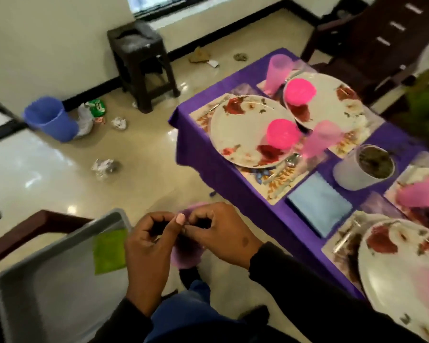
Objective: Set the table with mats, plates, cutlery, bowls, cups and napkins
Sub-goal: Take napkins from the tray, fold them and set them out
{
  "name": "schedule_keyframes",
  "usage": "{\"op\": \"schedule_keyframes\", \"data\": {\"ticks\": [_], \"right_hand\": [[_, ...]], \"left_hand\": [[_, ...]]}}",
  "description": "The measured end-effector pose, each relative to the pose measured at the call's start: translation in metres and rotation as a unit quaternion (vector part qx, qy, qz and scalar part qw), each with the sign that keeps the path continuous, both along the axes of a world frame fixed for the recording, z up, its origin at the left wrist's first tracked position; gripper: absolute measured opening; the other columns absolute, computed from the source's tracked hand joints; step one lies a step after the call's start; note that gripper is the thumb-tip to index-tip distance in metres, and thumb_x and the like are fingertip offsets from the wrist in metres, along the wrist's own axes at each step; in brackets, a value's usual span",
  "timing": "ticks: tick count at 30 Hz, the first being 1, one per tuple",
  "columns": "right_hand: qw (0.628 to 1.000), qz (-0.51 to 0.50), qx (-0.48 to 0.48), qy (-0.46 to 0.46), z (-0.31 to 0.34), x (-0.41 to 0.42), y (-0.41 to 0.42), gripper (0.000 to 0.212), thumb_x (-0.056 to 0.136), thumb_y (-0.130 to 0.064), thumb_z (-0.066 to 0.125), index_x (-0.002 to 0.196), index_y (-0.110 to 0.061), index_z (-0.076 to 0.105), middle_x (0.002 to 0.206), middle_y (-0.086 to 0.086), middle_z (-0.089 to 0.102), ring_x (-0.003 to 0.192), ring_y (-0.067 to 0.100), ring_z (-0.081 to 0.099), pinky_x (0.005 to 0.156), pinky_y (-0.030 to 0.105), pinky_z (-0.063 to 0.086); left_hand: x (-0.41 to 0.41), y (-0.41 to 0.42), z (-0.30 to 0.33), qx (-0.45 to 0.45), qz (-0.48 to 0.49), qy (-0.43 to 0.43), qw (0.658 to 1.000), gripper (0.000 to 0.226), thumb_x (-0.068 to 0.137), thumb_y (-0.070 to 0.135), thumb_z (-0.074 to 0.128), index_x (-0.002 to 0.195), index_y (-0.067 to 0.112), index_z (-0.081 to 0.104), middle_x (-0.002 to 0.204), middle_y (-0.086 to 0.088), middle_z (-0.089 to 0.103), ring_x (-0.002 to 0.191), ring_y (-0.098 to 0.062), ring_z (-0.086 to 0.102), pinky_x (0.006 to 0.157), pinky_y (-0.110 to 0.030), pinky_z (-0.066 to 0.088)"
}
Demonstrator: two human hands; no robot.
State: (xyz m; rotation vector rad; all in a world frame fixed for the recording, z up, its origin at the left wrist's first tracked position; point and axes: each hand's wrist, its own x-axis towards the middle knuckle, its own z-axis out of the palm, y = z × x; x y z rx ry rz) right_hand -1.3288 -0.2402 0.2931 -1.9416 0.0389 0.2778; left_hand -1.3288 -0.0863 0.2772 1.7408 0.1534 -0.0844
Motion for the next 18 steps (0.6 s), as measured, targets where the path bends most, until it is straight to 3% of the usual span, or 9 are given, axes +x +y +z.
{"op": "schedule_keyframes", "data": {"ticks": [3,6,10,14,16,18], "right_hand": [[0.997,-0.071,-0.012,-0.013,0.017,-0.058,-0.057,0.019,0.089,-0.024,0.07,0.075,-0.011,0.071,0.072,0.0,0.068,0.067,0.014,0.064,0.062,0.032,0.055],[0.989,-0.147,-0.006,-0.026,0.025,-0.119,-0.115,0.018,0.085,-0.023,0.073,0.072,-0.011,0.069,0.074,0.0,0.069,0.069,0.016,0.064,0.066,0.026,0.052],[0.963,-0.262,0.019,-0.059,0.027,-0.197,-0.189,0.021,0.082,-0.025,0.079,0.067,-0.013,0.068,0.069,0.003,0.07,0.064,0.021,0.065,0.064,0.044,0.054],[0.929,-0.355,0.049,-0.094,0.03,-0.258,-0.242,0.025,0.079,-0.023,0.082,0.067,-0.007,0.068,0.069,0.008,0.069,0.062,0.023,0.062,0.063,0.04,0.054],[0.904,-0.404,0.084,-0.112,0.031,-0.28,-0.259,0.026,0.079,-0.019,0.082,0.067,-0.002,0.067,0.065,0.011,0.066,0.061,0.013,0.057,0.061,0.034,0.049],[0.882,-0.44,0.11,-0.127,0.032,-0.3,-0.273,0.022,0.082,-0.014,0.079,0.068,-0.003,0.067,0.064,0.012,0.066,0.064,0.012,0.056,0.061,0.036,0.049]], "left_hand": [[-0.03,-0.055,0.011,-0.04,-0.08,0.028,0.996,0.023,0.08,0.029,0.074,0.094,0.011,0.073,0.087,-0.01,0.075,0.083,-0.035,0.071,0.073,-0.052,0.062],[-0.065,-0.114,0.025,-0.086,-0.172,0.065,0.979,0.035,0.076,0.029,0.073,0.098,0.002,0.073,0.087,-0.015,0.075,0.08,-0.033,0.072,0.067,-0.042,0.063],[-0.116,-0.197,0.035,-0.092,-0.296,0.064,0.949,0.028,0.085,0.024,0.067,0.101,0.002,0.075,0.091,-0.014,0.076,0.083,-0.03,0.075,0.067,-0.033,0.062],[-0.155,-0.27,0.038,-0.088,-0.384,0.073,0.916,0.018,0.096,0.016,0.061,0.1,0.007,0.075,0.094,-0.011,0.078,0.086,-0.029,0.074,0.069,-0.034,0.061],[-0.168,-0.299,0.044,-0.091,-0.414,0.075,0.903,0.019,0.094,0.022,0.062,0.1,0.009,0.074,0.094,-0.011,0.078,0.086,-0.027,0.074,0.069,-0.034,0.061],[-0.179,-0.325,0.047,-0.098,-0.439,0.071,0.89,0.022,0.09,0.028,0.065,0.098,0.01,0.074,0.093,-0.012,0.077,0.083,-0.025,0.074,0.067,-0.035,0.061]]}}
